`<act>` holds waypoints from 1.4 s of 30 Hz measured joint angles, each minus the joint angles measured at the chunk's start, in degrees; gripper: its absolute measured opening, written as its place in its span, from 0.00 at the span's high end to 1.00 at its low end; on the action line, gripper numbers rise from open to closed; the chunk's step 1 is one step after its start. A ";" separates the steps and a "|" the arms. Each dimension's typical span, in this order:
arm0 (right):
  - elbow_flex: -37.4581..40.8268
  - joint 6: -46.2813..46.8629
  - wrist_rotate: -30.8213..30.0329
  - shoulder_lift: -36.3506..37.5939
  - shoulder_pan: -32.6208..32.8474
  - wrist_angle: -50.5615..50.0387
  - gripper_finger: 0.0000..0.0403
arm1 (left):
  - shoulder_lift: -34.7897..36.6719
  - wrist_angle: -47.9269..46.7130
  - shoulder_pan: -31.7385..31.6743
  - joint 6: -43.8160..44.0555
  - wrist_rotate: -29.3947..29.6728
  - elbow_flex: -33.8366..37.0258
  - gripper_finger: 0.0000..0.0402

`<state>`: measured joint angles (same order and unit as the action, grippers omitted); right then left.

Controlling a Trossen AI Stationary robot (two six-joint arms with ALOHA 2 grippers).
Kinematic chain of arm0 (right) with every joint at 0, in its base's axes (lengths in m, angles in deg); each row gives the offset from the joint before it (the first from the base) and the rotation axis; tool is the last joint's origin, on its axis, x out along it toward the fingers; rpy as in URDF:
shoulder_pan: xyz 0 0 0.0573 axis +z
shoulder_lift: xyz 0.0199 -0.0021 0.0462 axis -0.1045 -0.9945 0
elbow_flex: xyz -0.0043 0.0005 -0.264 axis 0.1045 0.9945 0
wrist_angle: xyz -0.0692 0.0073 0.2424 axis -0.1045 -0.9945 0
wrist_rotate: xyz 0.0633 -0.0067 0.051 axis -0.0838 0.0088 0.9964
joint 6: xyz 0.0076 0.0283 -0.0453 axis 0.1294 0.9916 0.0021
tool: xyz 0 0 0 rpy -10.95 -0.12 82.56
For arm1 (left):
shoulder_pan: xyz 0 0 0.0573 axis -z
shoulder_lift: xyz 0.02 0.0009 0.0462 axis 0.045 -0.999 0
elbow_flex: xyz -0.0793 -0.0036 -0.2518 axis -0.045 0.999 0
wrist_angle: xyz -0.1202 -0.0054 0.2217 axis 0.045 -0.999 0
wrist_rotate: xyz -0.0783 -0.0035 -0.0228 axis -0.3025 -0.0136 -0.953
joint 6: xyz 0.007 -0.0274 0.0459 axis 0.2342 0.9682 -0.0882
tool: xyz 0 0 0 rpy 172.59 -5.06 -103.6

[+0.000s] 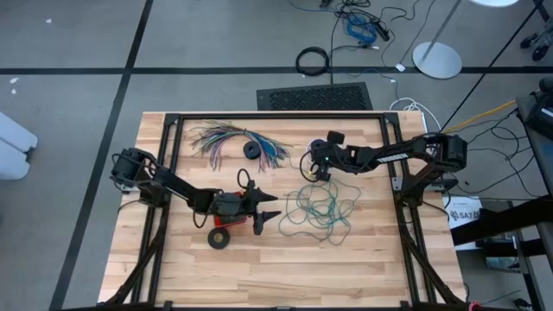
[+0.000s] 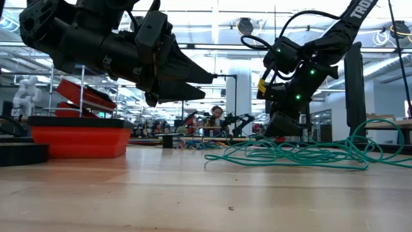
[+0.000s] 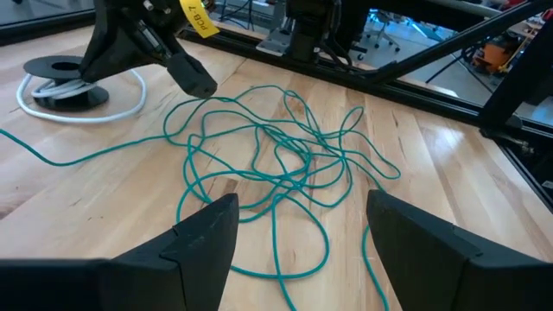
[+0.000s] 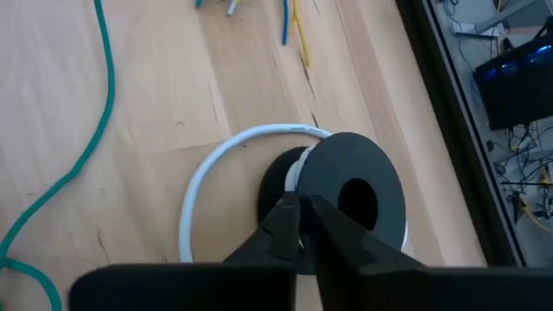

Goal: Coil cords
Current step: Uncoil the white wire from the spool

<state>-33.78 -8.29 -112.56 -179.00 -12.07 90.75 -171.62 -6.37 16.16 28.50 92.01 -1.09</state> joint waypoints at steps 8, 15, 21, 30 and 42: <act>0.00 3.02 -0.27 0.02 2.42 2.12 1.00 | 0.00 -0.02 0.00 0.00 -0.02 0.00 0.35; 0.02 3.75 -6.64 2.20 8.05 1.58 1.00 | 0.04 -1.56 0.00 -0.01 0.51 0.02 0.35; 0.02 3.66 -9.01 4.53 10.57 -1.02 1.00 | 0.06 -1.76 0.00 -0.33 0.88 0.04 0.35; 0.02 1.26 -5.18 4.57 8.24 -1.68 0.85 | 0.05 -1.73 0.00 -0.33 1.53 0.04 0.35; 0.02 3.14 4.65 4.57 -0.11 -1.41 0.57 | 0.07 -1.70 0.00 -0.33 1.55 0.04 0.35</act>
<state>-33.76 -5.15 -107.91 -174.44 -12.18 89.34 -171.56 -8.07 16.16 28.17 93.56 -1.05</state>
